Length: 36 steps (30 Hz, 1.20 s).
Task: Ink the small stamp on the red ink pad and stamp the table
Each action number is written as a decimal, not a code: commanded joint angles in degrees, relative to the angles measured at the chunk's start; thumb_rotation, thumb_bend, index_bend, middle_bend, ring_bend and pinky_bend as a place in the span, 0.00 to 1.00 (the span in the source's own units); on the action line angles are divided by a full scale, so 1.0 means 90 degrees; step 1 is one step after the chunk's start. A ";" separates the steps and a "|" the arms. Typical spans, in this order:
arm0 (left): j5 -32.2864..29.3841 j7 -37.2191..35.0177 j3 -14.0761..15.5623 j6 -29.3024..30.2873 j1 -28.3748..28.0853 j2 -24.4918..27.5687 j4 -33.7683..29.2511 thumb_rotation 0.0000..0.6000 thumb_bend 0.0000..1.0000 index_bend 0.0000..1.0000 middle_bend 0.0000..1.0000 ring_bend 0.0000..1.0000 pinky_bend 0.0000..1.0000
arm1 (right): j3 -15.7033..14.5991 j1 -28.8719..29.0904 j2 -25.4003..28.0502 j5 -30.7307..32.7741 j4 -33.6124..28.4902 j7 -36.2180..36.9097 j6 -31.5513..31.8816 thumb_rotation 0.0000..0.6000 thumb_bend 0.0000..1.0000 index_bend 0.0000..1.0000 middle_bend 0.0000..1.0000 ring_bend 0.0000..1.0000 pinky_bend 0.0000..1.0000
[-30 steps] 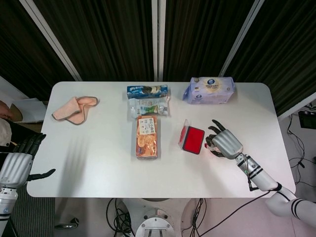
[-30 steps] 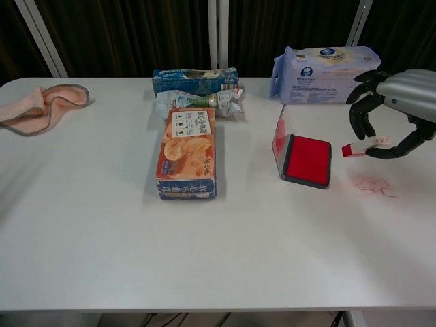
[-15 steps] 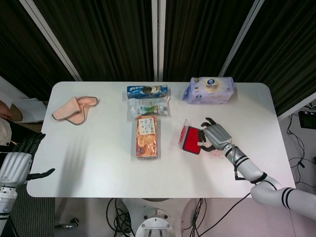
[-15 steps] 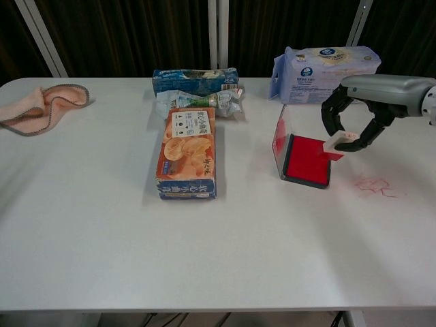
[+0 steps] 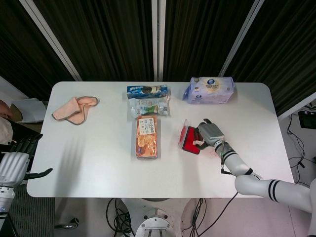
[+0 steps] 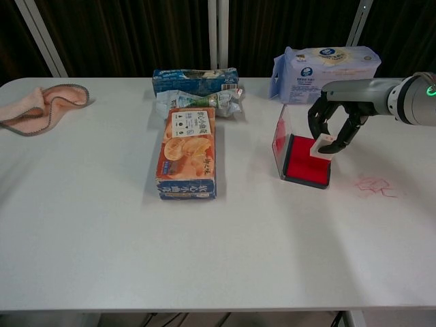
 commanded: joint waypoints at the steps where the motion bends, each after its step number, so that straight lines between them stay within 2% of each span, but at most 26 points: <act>1: -0.0009 -0.0025 -0.0003 0.0003 0.0004 0.0001 0.0024 0.74 0.01 0.01 0.07 0.08 0.18 | -0.0145 0.0333 -0.0126 0.0637 -0.0049 -0.0402 0.0008 1.00 0.42 0.74 0.62 0.19 0.00; 21: -0.0068 -0.0161 0.0012 -0.0127 -0.0030 0.0002 0.0092 0.74 0.01 0.01 0.07 0.08 0.18 | -0.0442 0.0869 -0.0453 0.1719 0.0175 -0.0890 0.0235 1.00 0.45 0.74 0.62 0.19 0.00; 31: -0.0080 -0.0197 0.0008 -0.0121 -0.0024 -0.0005 0.0141 0.74 0.01 0.01 0.07 0.08 0.18 | -0.0502 0.0901 -0.0579 0.1748 0.0378 -0.0881 0.0222 1.00 0.47 0.74 0.62 0.19 0.00; 36: -0.0066 -0.0177 0.0004 -0.0097 -0.0021 0.0009 0.0118 0.74 0.01 0.01 0.07 0.08 0.18 | -0.0375 0.0807 -0.0368 0.1507 0.0081 -0.0669 0.0311 1.00 0.47 0.74 0.62 0.19 0.00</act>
